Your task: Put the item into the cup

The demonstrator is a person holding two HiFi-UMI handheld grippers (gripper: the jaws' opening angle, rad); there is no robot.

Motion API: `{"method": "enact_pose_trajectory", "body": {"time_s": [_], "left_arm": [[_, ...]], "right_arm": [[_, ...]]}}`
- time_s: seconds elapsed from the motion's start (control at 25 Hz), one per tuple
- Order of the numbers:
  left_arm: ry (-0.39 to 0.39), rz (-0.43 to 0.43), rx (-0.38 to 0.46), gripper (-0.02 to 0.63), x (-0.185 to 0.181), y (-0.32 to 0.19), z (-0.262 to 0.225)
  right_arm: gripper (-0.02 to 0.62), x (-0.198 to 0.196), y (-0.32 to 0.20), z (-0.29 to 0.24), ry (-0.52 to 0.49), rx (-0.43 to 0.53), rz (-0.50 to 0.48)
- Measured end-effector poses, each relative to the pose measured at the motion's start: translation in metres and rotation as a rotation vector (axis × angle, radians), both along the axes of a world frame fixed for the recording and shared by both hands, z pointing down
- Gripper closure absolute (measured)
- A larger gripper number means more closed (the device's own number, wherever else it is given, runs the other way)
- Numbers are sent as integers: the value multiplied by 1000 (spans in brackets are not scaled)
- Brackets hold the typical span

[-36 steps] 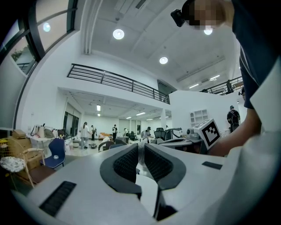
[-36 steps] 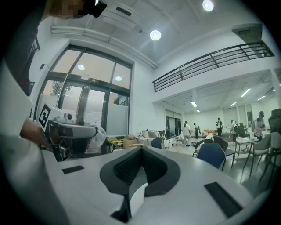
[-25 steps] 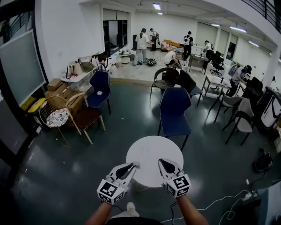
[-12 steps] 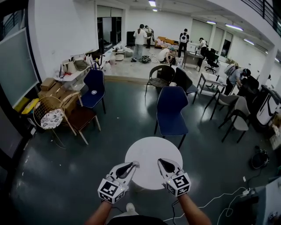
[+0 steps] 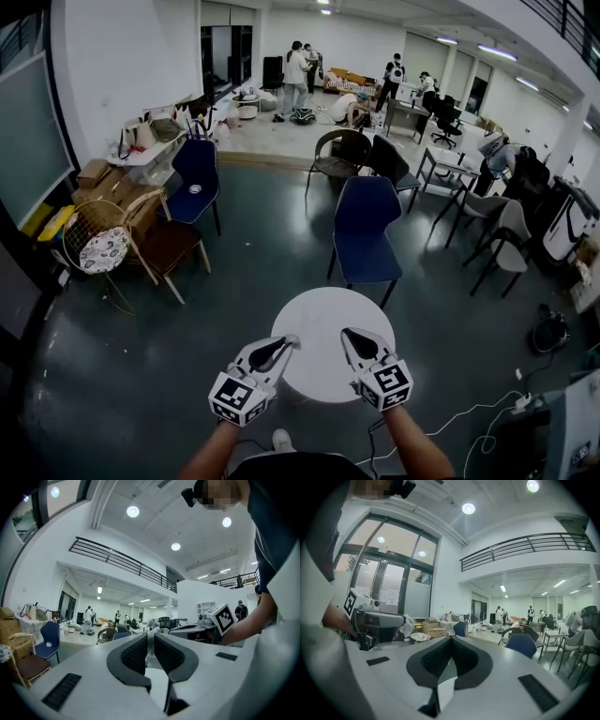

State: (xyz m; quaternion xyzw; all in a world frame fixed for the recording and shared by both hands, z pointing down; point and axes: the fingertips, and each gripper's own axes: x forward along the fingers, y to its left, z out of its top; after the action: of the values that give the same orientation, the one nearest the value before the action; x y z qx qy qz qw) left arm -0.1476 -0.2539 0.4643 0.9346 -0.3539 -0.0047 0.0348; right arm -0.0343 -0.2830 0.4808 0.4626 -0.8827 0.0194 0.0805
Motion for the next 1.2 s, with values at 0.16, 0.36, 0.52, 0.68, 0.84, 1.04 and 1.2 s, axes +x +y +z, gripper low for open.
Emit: {"method": "enact_pose_trajectory", "body": {"time_s": [0.16,0.36,0.52,0.68,0.84,1.04,1.2], "left_arm": [[0,12,-3,554,-19,-13,11],[1,17,-21,554,-24,-24,25],[3,20,-41,554,-29,-36,38],[4,24,-58,554,-28,-48,48],[-1,25,-72,554,-24,-63,55],[-1,22,-99,554,-7,-85,71],[41,12,-145,554,13,-111,80]], "right_arm": [[580,-19,-11,4,10,10,6],[580,-15,-21,13,12,0,34],[580,-15,-32,23,11,-14,48],[580,-15,-42,31,9,-26,54],[580,-13,-55,37,1,-39,57],[580,3,-75,56,-1,-66,56],[580,26,-95,73,7,-97,57]]}}
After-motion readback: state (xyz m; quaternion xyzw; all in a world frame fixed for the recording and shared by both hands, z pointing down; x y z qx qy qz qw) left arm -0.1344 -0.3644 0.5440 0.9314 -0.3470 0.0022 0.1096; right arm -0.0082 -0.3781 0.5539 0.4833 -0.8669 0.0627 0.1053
